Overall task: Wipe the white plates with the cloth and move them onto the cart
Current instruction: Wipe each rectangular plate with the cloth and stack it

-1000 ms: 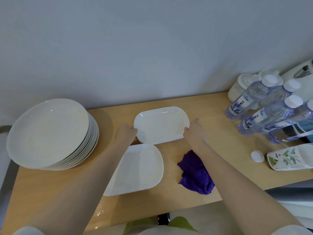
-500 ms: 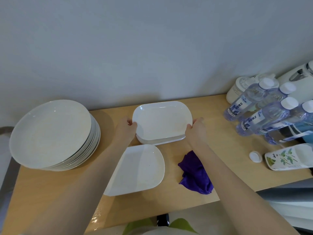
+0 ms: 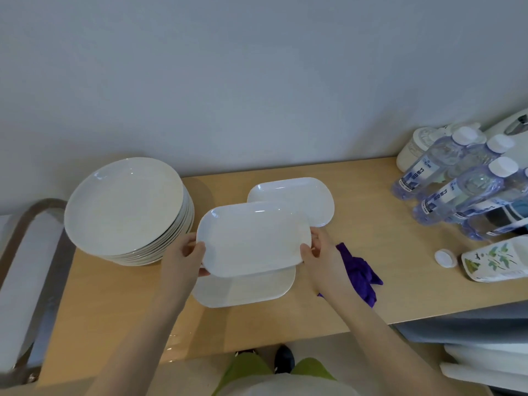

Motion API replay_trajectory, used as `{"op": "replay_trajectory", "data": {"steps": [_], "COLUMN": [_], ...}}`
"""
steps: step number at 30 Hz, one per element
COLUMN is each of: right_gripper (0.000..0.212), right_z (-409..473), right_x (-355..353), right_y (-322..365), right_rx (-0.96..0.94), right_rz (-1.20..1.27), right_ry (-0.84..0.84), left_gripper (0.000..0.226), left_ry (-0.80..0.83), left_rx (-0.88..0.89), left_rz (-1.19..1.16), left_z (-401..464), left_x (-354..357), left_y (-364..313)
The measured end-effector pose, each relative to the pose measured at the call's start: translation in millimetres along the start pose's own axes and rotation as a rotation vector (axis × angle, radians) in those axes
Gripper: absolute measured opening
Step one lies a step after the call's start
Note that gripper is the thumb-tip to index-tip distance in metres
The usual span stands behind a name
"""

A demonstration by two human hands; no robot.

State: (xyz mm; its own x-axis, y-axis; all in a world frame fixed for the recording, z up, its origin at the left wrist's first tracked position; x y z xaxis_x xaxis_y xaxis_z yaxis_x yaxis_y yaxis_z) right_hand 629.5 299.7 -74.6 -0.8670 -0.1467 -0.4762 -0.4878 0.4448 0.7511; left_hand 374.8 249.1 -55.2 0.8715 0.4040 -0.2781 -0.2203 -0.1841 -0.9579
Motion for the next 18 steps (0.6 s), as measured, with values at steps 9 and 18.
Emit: {"op": "replay_trajectory", "data": {"steps": [9, 18], "right_gripper": [0.014, 0.020], "right_z": [-28.0, -31.7], "right_x": [19.5, 34.4], "right_y": [-5.3, -5.7], "right_rx": [-0.033, -0.033], "right_rz": [-0.311, -0.829], "right_ry": [-0.051, -0.117], "left_gripper": [0.038, 0.025], "left_ry": [0.004, 0.092], "left_rx": [0.008, 0.081], "left_rz": [0.080, 0.291], "left_z": [-27.6, -27.9], "left_x": [-19.3, -20.0], "left_y": [22.0, 29.3]}}
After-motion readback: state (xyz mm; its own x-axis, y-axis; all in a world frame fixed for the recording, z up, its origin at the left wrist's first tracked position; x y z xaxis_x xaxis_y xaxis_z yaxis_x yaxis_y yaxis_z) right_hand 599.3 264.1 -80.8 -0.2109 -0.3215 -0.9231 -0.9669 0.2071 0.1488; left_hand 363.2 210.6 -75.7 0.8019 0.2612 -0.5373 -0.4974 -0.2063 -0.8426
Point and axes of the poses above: each hand's wrist, its own z-axis towards the middle knuckle, its own x-axis out of the palm, y = z × x, the point moved 3 cm from there along z, towards the middle knuckle, and after that the axes turned 14 degrees about x, right-handed, at the moved point
